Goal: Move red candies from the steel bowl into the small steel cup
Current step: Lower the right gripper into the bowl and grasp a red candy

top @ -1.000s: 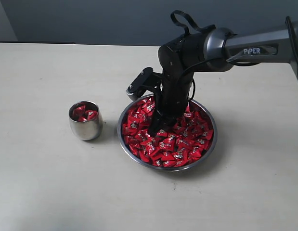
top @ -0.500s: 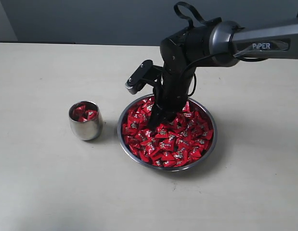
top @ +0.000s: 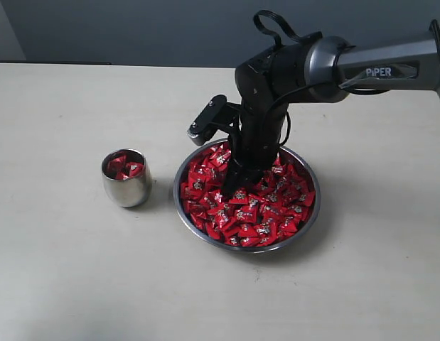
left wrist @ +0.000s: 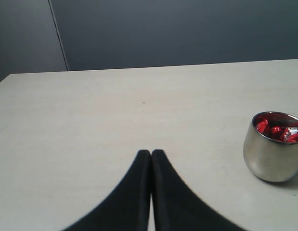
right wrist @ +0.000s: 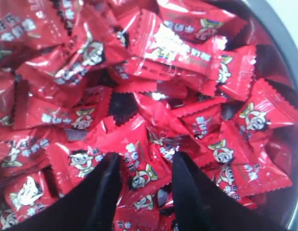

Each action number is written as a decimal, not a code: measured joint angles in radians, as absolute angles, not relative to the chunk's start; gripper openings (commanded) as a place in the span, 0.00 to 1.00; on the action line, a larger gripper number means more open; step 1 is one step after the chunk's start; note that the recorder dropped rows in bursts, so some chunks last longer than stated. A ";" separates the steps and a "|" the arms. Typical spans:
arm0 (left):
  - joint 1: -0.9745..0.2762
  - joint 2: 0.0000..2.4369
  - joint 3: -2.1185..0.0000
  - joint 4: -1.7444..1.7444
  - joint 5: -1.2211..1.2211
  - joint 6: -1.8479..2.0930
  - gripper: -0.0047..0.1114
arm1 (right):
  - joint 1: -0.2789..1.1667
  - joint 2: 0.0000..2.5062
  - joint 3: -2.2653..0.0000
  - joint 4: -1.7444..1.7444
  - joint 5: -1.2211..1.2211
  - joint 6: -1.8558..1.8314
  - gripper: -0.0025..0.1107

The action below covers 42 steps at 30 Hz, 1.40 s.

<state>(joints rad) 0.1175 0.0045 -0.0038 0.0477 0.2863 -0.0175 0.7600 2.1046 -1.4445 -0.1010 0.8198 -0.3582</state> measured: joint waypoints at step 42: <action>0.118 0.004 -0.004 0.048 0.286 -0.017 0.04 | 0.760 2.144 -1.445 -0.096 0.817 -0.700 0.34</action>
